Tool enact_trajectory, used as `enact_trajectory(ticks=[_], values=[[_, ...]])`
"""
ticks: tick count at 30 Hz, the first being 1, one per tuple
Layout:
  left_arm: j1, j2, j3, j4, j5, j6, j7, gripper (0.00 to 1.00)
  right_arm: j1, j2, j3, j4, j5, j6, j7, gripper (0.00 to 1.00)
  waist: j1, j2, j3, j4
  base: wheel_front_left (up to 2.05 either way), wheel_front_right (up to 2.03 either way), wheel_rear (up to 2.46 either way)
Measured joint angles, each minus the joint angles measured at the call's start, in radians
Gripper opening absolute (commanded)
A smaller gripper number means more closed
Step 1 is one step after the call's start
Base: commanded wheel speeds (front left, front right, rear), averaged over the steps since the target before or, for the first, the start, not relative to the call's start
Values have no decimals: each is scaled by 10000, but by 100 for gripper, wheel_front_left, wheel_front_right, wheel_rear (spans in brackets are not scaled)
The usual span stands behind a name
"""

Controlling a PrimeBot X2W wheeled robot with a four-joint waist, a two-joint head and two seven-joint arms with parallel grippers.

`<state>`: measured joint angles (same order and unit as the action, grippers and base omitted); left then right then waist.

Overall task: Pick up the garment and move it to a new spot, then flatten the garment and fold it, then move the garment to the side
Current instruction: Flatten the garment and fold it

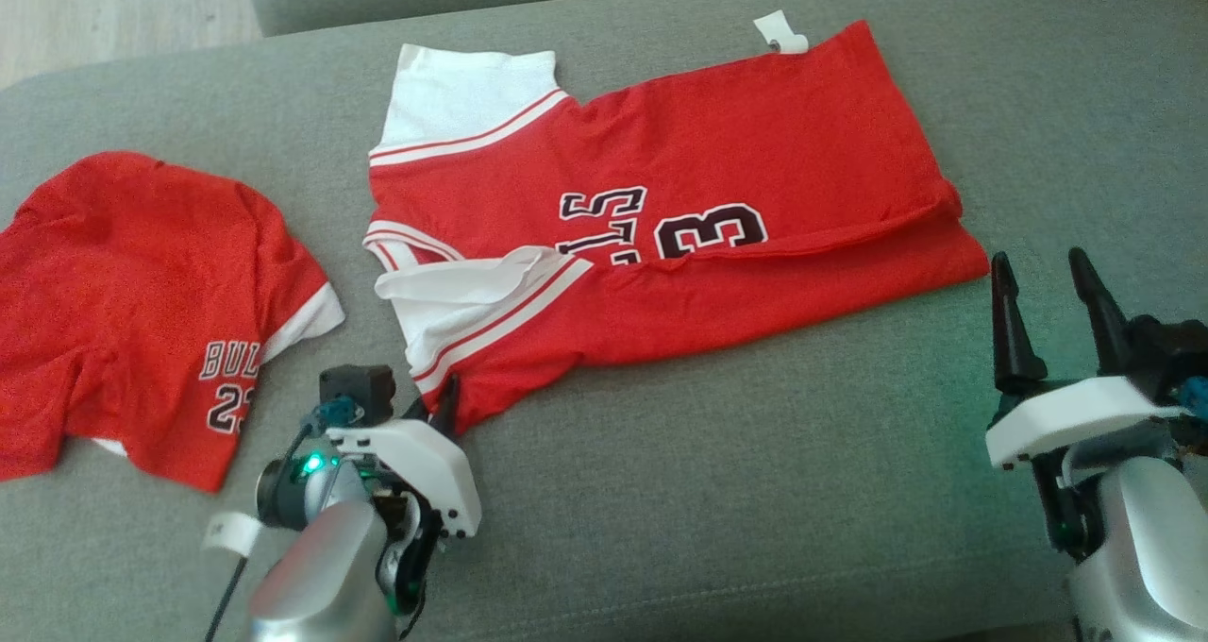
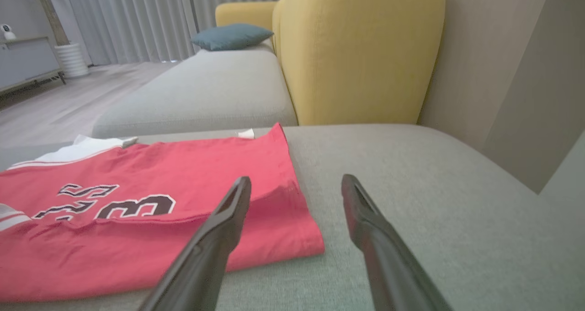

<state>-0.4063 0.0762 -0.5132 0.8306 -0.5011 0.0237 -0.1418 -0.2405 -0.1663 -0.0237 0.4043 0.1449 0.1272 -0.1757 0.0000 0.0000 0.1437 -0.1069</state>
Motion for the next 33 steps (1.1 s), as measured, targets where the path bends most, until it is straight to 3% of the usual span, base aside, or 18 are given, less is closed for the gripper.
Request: enact_trajectory(ticks=[9,22,33], values=[[-3,25,-226,-736,606,207,-988,0,-678,313,-1030,1551,426,0,1083,100,0,0,73,521,0,0,0],[81,182,-263,-2836,1269,309,-1074,0,-1973,322,-2472,3545,-186,0,2161,100,0,0,460,1141,0,0,0],[138,351,-324,-3300,1392,322,-1076,0,-3053,451,-3505,4853,-291,0,2568,100,0,0,806,1304,0,0,0]])
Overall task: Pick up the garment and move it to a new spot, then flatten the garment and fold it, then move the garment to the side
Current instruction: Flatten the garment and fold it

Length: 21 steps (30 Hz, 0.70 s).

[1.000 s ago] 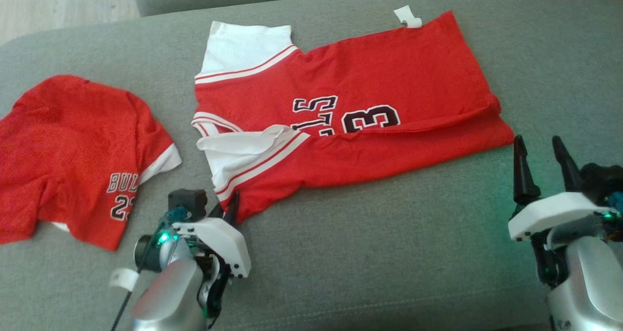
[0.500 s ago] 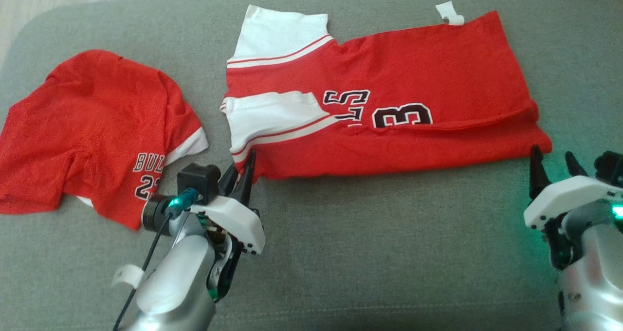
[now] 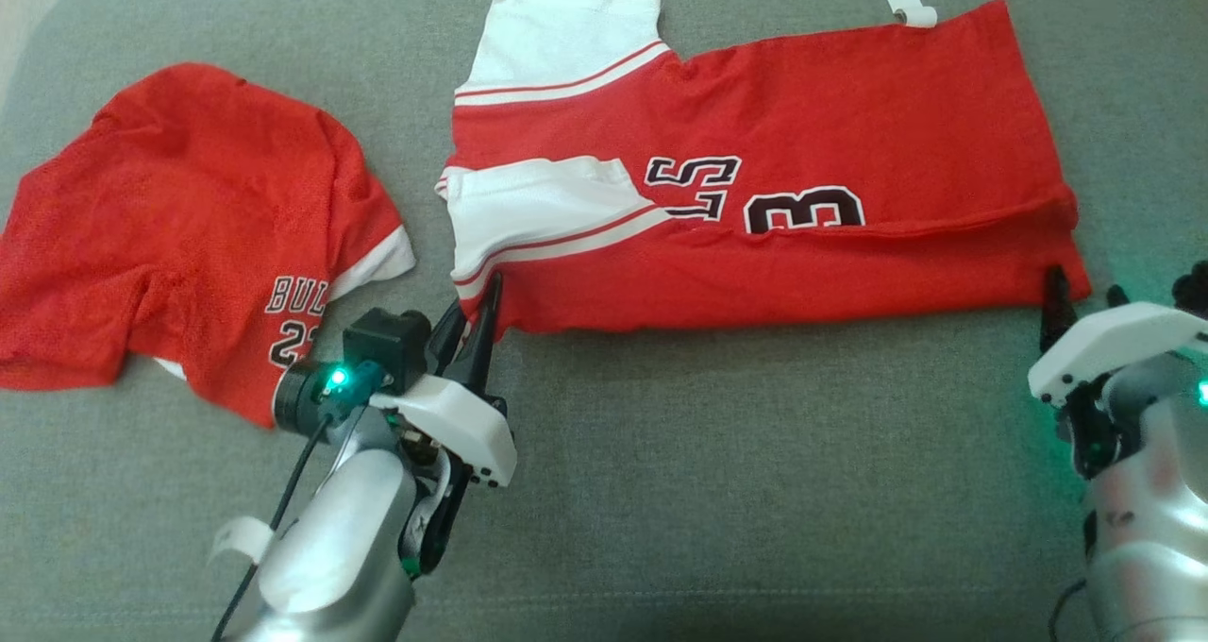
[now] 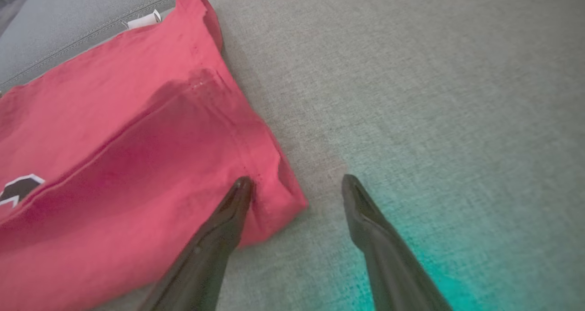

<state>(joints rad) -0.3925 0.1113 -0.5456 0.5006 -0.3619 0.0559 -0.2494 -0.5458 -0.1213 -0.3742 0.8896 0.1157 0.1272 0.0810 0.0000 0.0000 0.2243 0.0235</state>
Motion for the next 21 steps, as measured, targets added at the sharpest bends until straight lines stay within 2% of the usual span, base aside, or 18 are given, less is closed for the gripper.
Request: enact_trajectory(ticks=[5,6,7,8,9,21], values=[[0,15,-38,-56,2,25,0,0,-314,-4,17,355,-27,0,90,100,0,0,54,45,0,0,0],[0,23,-46,-56,2,27,0,0,-379,-6,48,445,-27,0,117,66,0,0,51,46,0,0,0],[-1,31,-52,-56,0,29,0,0,-429,-12,102,514,-25,0,196,5,0,0,46,44,0,0,0],[-1,38,-59,-54,0,33,0,0,-459,-15,165,564,-25,0,207,5,0,0,36,39,0,0,0],[-1,48,-71,-50,0,61,0,0,-485,-15,211,619,-23,0,207,0,0,0,19,29,0,0,0],[272,132,-192,270,-2,92,0,0,-31,-13,393,686,625,0,-63,0,0,0,-677,-219,0,0,0]])
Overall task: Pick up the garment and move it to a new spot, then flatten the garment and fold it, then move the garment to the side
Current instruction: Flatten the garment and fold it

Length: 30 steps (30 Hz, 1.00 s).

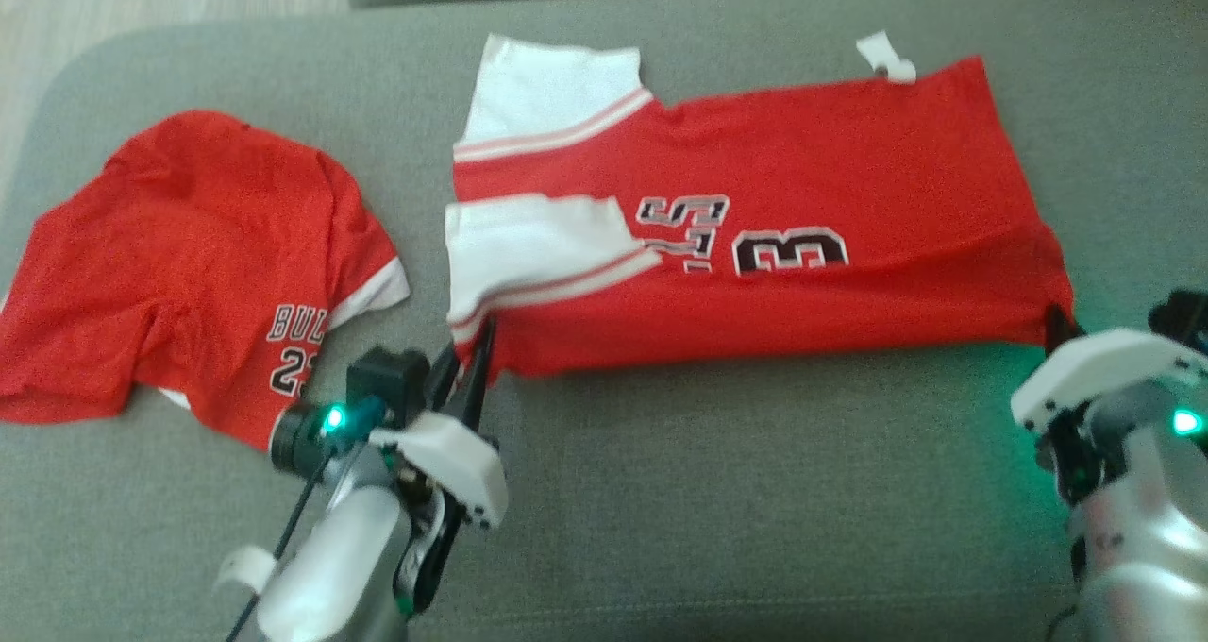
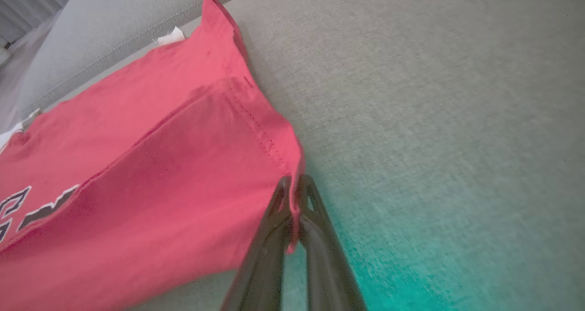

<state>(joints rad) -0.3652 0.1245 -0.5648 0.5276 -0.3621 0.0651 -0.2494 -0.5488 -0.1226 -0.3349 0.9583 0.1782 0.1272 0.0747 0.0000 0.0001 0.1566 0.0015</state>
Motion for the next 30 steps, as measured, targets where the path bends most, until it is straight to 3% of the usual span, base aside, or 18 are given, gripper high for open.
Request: enact_trajectory(ticks=[8,18,19,20,21,22,23,30], values=[[1172,324,6,29,-240,-2,4,0,1685,307,67,-1254,830,0,10,0,0,0,-913,-283,0,0,0],[2099,807,-69,-589,-376,8,548,0,3785,807,-6,-3998,1150,2,1450,0,0,0,-1380,-878,0,0,0],[2166,838,-71,-667,-385,17,554,0,3955,826,-71,-4146,1095,2,1622,85,0,0,-1396,-909,0,0,0],[2209,857,-86,-729,-385,29,583,10,4126,834,-90,-4324,951,2,1733,100,0,0,-1405,-931,0,0,0],[2212,863,-115,-742,-385,50,694,44,4260,855,-136,-4512,853,2,1737,100,0,0,-1411,-948,0,0,0],[2211,869,-127,-748,-385,71,754,91,4340,874,-174,-4715,821,2,1733,100,0,0,-1411,-963,0,0,0],[2210,905,-105,-752,-385,148,763,100,4383,855,-198,-4915,817,0,1718,100,0,0,-1403,-977,0,0,0],[2172,1001,4,-886,-474,330,686,100,4333,823,441,-5950,832,0,955,100,0,0,-1193,-1141,0,0,0]])
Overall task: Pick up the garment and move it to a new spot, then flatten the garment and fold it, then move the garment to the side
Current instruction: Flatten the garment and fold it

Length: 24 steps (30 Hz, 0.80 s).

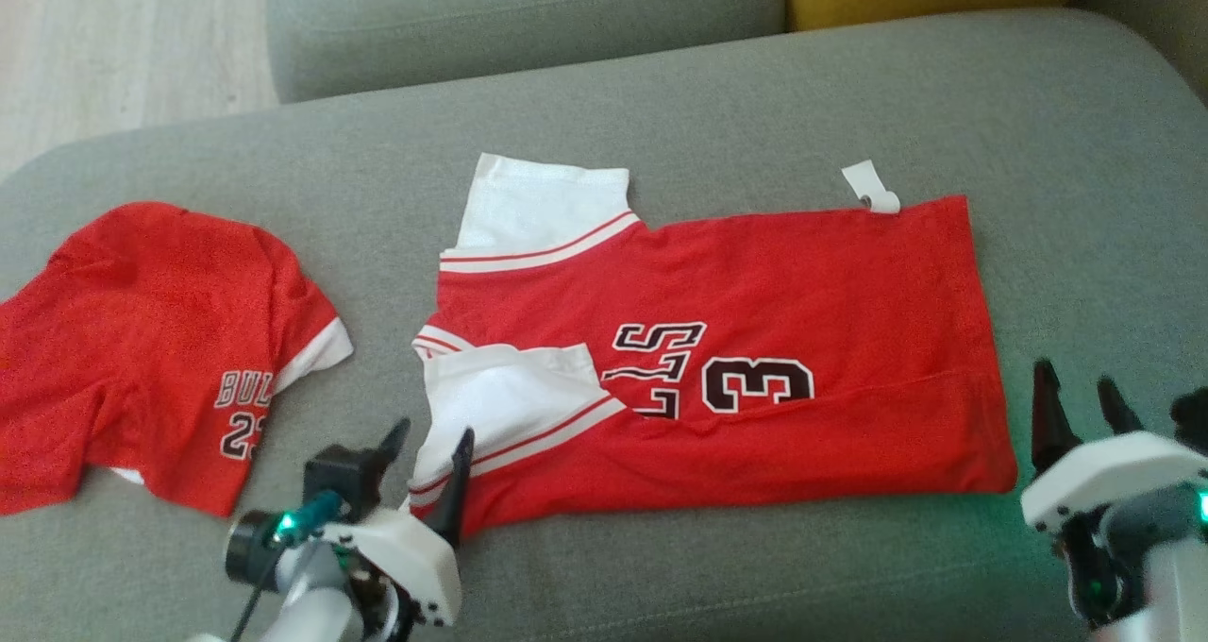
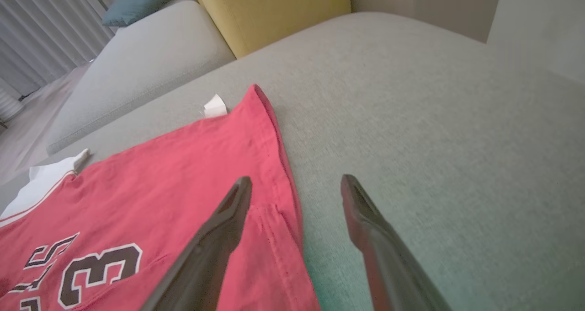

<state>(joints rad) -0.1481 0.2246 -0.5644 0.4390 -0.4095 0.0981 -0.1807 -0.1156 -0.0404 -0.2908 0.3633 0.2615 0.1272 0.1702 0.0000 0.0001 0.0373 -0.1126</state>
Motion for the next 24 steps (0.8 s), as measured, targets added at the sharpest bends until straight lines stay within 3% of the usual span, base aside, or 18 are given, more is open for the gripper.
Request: enact_trajectory(ticks=[7,12,20,24], values=[[-1065,364,430,-658,50,61,-414,100,-848,-2,765,-606,-449,0,-936,100,0,0,589,-272,0,0,0],[-2575,752,558,-867,201,-397,-19,100,-1524,-4,1277,-663,-834,0,-1193,100,0,-1,1152,-504,0,0,0],[-5999,1258,92,-198,311,-1919,2374,100,-3097,-144,1707,-673,-970,0,-1266,100,0,0,2258,-928,0,0,0],[-7303,1592,-410,907,10,-2217,3676,100,-3779,-178,1983,-673,-968,0,-1273,100,0,0,2774,-1197,0,0,0]])
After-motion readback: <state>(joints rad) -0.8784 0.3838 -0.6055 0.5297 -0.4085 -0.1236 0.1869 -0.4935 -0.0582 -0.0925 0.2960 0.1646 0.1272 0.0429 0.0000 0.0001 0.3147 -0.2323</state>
